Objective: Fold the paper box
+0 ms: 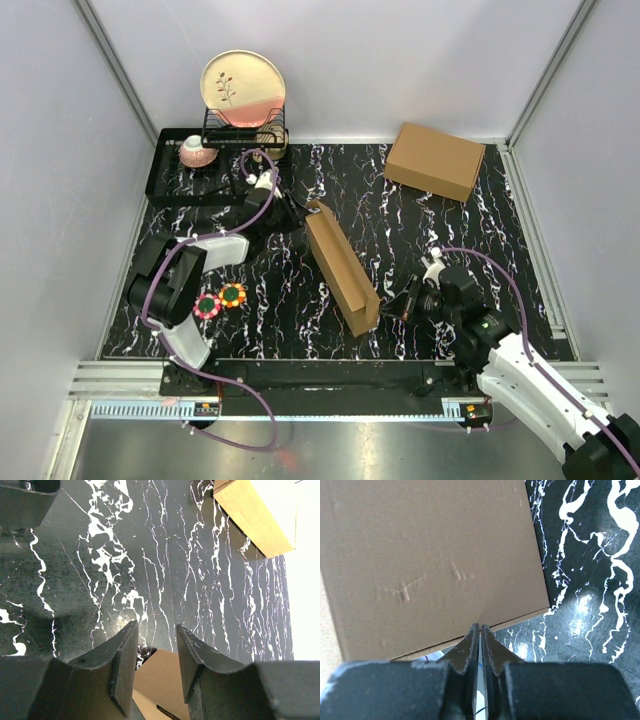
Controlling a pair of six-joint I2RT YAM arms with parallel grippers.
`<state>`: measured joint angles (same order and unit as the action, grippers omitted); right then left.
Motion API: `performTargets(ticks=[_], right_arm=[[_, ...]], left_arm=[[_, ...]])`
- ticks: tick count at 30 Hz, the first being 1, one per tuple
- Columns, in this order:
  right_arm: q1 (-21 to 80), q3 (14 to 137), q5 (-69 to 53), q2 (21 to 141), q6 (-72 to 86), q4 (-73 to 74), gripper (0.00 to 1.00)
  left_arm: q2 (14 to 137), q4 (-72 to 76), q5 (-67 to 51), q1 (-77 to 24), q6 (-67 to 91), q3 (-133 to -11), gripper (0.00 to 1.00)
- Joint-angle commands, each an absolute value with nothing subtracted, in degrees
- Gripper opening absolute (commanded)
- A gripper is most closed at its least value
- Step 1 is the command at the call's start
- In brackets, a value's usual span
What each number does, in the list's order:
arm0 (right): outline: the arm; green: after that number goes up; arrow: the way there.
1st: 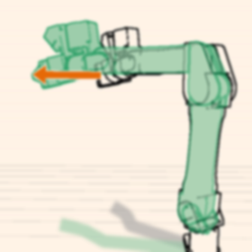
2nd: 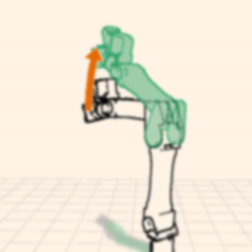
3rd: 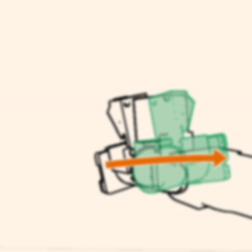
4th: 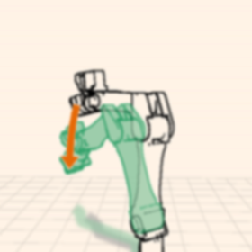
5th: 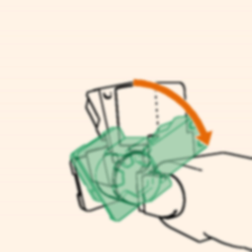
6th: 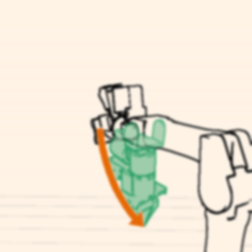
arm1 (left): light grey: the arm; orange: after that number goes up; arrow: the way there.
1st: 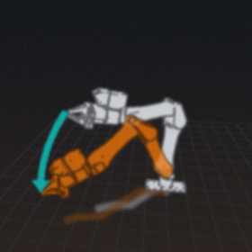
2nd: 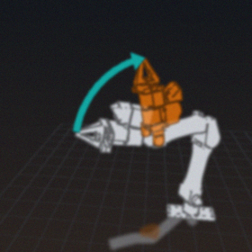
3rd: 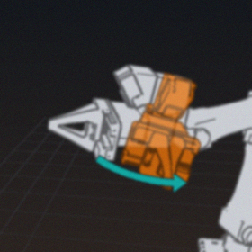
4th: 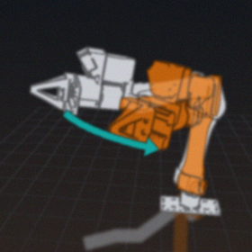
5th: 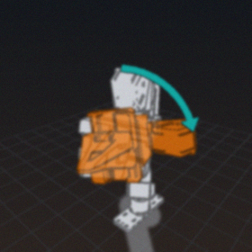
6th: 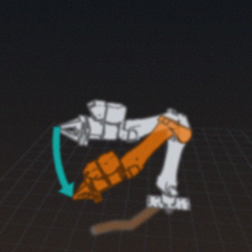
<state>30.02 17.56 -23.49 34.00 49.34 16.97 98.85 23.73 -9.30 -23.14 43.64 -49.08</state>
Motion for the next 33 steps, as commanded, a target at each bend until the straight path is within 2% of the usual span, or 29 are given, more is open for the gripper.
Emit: performTargets(ticks=[1, 7, 13, 18, 26, 33], right_arm=[[30.59, 20.39, -23.9, 32.7, 48.52, 17.05, 0.1], [31.02, 22.31, -27.24, 33.31, 47.21, 19.06, 0.1], [31.11, 27.85, -30.32, 33.75, 41.41, 30.29, 0.1], [31.2, 27.95, -31.55, 32.17, 40.61, 34.01, 0.09], [32.43, 25.14, -34.8, 34.98, 42.45, 28.84, 0.09], [35.07, 25.49, -34.81, 42.97, 43.86, 20.31, 0.09]], left_arm=[[99.66, 27.6, -11.95, -22.94, 43.33, -51.77, 0.39], [100.46, 27.95, -12.48, -22.94, 43.33, -52.03, 0.39], [100.46, 26.9, -12.13, -22.85, 41.92, -53.08, 0.39], [99.85, 26.46, -11.95, -22.59, 41.57, -53.0, 0.39], [100.46, 28.56, -14.23, -22.59, 42.19, -52.12, 0.38], [101.07, 32.07, -16.43, -22.85, 44.21, -50.28, 0.37]])
